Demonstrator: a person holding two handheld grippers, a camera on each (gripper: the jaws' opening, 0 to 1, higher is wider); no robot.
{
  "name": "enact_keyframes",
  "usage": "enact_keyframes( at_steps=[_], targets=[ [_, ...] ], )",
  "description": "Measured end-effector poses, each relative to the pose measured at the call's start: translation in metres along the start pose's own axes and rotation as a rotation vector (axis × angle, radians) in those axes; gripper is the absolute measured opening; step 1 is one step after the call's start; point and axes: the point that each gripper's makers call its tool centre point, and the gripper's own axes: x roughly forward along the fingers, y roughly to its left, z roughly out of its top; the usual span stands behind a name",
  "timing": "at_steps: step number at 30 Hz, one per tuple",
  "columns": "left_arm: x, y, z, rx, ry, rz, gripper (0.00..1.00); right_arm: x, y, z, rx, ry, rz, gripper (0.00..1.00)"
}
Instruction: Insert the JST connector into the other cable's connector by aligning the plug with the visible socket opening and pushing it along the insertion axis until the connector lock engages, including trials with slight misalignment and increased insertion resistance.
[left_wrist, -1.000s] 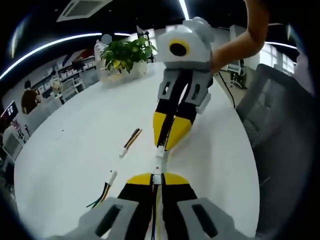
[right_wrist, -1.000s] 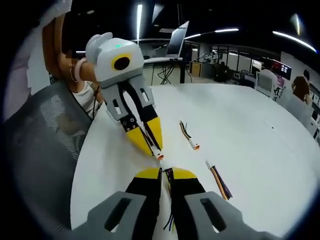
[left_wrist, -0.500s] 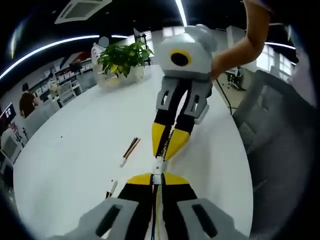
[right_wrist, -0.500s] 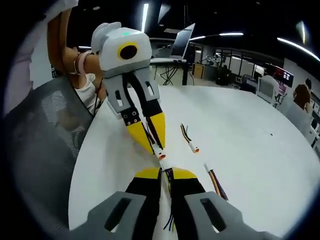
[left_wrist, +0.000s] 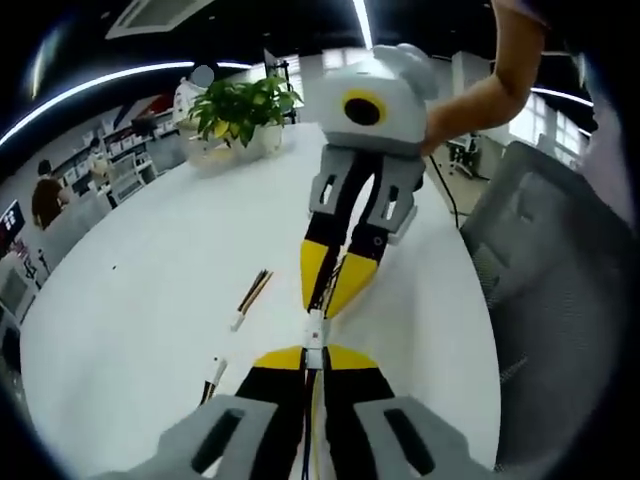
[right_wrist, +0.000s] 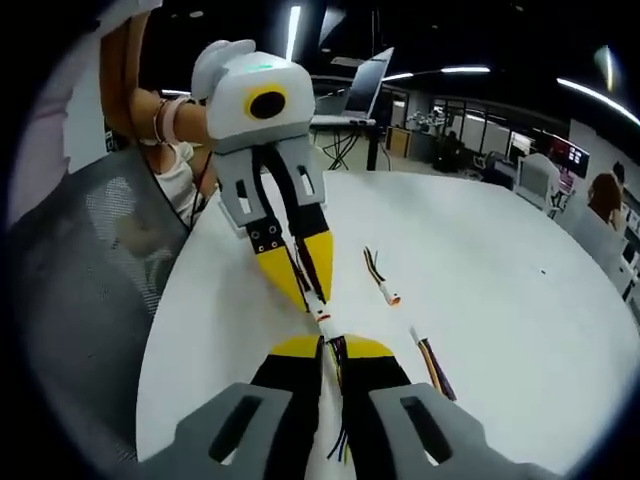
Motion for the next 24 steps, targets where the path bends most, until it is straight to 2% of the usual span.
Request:
enact_keyframes(
  at_steps=[4, 8, 24],
  targets=[
    [0.0011, -0.0015, -0.0012, -0.007, 0.003, -0.016, 0.00, -0.0015, 0.0004, 0.0009, 0.001, -0.003, 0.003, 0.03],
    [0.0042, -0.0017, -0.0011, 0.038, 0.013, -0.017, 0.00, -0.0019, 0.0000, 0.0008, -0.003, -0.003, 0.003, 0.03],
    [0.0066, -0.0030, -0.0010, 0.134, 0.036, -0.024, 0.00, -0.0007, -0.0005, -0.0057, 0.006, 0.021, 0.007, 0.02]
  ],
)
